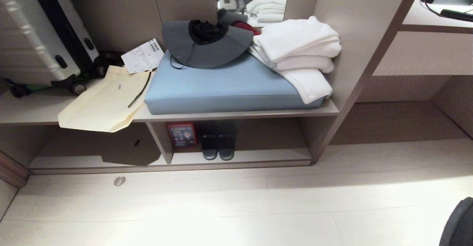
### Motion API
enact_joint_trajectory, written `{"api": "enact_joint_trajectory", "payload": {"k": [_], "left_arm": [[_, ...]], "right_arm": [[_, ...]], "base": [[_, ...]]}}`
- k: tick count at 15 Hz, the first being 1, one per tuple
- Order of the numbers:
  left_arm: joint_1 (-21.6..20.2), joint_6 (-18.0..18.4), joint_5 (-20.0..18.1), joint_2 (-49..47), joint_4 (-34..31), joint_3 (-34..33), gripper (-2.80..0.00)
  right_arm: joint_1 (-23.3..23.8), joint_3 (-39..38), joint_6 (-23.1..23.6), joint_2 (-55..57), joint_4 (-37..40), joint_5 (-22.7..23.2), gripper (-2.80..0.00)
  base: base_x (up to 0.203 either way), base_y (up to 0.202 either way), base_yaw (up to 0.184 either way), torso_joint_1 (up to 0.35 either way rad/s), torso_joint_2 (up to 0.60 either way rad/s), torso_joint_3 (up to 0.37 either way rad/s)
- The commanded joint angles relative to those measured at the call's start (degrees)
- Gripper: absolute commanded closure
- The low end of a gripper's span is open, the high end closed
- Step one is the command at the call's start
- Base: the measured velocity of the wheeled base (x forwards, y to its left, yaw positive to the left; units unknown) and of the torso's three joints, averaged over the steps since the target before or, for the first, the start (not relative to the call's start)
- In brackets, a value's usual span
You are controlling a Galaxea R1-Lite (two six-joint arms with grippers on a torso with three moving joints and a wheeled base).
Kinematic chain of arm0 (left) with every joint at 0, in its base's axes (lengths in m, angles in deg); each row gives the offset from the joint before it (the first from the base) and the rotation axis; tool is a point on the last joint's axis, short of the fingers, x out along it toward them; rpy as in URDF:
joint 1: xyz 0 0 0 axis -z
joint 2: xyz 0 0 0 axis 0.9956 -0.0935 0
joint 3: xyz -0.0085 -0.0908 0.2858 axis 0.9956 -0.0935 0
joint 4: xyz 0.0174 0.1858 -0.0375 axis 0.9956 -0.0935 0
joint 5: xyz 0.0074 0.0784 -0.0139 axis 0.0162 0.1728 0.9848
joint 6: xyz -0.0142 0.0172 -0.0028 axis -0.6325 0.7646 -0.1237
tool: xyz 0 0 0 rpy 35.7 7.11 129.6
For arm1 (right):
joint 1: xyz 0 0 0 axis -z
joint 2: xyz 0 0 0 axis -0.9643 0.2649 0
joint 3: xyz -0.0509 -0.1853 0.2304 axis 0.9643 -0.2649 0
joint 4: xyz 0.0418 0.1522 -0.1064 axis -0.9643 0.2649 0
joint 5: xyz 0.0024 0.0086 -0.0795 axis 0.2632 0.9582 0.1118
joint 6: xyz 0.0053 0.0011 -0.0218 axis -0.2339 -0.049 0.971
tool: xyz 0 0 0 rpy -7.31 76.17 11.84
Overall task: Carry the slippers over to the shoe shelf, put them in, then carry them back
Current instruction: Place the slippers into the shoe cabinet
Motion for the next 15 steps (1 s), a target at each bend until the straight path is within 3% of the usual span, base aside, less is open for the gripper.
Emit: {"api": "enact_joint_trajectory", "payload": {"k": [1,15], "left_arm": [[0.0,0.0,0.0,0.0,0.0,0.0,0.00],[0.0,-0.1,0.0,0.0,0.0,0.0,0.00]], "right_arm": [[0.0,0.0,0.0,0.1,0.0,0.0,0.00],[0.0,0.0,0.2,0.1,0.0,0.0,0.00]], "base": [[0.000,0.000,0.000,0.002,0.00,-0.196],[0.000,0.000,0.000,0.002,0.00,-0.198]]}}
